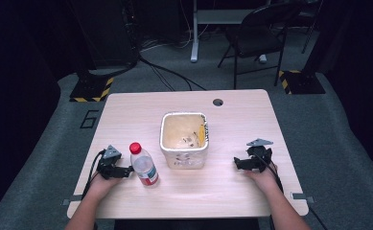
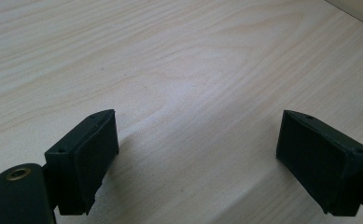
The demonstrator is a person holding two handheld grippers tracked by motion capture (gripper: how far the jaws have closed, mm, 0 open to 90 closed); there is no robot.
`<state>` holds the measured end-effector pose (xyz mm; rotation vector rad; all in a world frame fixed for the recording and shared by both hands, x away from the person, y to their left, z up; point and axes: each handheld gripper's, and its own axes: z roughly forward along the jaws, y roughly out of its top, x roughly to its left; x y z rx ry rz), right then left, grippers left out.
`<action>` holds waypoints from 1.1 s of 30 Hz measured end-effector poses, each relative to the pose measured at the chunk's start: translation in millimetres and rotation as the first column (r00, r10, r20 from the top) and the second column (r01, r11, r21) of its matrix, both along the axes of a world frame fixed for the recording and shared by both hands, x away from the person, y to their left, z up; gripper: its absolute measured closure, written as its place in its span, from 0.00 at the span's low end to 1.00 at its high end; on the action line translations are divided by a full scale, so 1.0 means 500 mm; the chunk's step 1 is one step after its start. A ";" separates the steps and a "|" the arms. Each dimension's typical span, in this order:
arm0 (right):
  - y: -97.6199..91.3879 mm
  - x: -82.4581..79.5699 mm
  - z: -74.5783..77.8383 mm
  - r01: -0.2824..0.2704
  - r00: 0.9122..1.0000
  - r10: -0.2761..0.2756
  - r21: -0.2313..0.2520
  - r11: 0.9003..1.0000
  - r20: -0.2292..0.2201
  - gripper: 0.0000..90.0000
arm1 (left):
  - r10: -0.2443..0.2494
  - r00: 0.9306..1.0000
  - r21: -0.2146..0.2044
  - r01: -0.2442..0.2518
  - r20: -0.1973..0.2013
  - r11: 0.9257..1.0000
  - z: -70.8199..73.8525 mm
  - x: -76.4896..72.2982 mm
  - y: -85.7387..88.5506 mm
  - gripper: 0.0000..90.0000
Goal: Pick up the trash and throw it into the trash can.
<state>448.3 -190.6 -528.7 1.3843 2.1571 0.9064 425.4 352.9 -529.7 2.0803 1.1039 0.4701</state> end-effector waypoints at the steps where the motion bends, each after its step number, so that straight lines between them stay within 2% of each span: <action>1: 0.000 0.000 0.000 0.000 1.000 0.000 0.000 1.000 0.000 0.00 | 0.000 1.000 0.000 0.000 0.000 1.000 0.000 0.000 0.000 0.14; 16: 0.000 0.000 0.000 0.000 1.000 0.000 0.000 1.000 -0.001 0.00 | -0.015 1.000 0.011 0.015 -0.002 1.000 0.002 0.000 0.004 0.15; 21: 0.000 0.000 0.000 0.000 1.000 0.000 0.000 1.000 -0.001 0.00 | -0.003 1.000 0.005 0.003 -0.008 1.000 0.003 -0.001 0.002 0.17; 30: 0.000 0.000 0.000 0.000 1.000 0.000 0.000 1.000 -0.001 0.00 | -0.009 0.999 0.025 0.010 -0.039 1.000 0.012 -0.002 0.000 0.21; 33: 0.001 0.000 0.000 0.002 1.000 -0.002 0.000 1.000 -0.001 0.00 | -0.008 0.998 0.009 0.009 -0.062 1.000 0.019 -0.002 0.003 0.24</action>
